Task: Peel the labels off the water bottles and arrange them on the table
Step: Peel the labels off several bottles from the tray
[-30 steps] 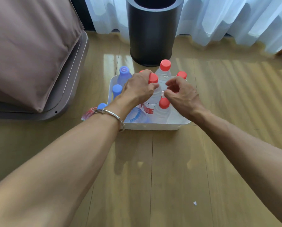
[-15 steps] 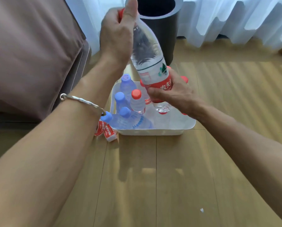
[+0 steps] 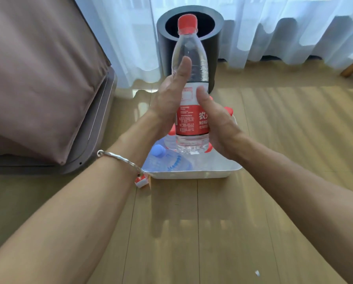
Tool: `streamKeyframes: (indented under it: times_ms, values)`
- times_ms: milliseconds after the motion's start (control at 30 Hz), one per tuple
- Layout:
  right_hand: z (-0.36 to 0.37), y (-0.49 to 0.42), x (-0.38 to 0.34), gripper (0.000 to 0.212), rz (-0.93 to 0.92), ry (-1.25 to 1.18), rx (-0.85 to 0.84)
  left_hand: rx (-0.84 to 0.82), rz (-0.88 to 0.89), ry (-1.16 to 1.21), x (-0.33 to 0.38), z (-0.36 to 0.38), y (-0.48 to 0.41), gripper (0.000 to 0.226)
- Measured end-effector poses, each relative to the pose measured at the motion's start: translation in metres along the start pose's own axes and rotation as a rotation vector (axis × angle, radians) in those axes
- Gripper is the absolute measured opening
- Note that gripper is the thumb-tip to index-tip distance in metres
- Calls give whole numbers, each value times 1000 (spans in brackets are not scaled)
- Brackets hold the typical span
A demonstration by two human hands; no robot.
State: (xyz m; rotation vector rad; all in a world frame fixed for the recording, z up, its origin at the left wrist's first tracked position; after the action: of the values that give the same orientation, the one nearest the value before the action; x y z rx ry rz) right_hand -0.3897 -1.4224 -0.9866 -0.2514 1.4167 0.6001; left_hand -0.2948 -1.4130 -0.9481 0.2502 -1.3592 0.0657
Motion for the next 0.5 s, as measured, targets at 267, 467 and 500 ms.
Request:
streamKeyframes:
  times_ms: [267, 467, 500]
  values:
    - [-13, 2, 4, 58, 37, -28, 86, -69, -22, -152, -6, 7, 2, 46]
    - [-30, 0, 5, 65, 47, -153, 172, -290, -70, -191, -19, -2, 8, 24]
    - [-31, 0, 7, 68, 50, -150, 186, -296, -76, -169, -20, -3, 8, 26]
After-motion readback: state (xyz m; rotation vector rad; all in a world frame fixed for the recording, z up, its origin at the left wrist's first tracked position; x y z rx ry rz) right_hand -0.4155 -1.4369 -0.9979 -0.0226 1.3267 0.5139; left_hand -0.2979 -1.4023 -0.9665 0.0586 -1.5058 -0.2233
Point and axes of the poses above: each hand's wrist, its own y-axis away from the middle knuckle, its own z-axis out of the palm, x = y × z, the point moved 5 cm from there along -y, towards the middle knuckle, and after that the axes turned 2 degrees about y, right-handed, at the moved point
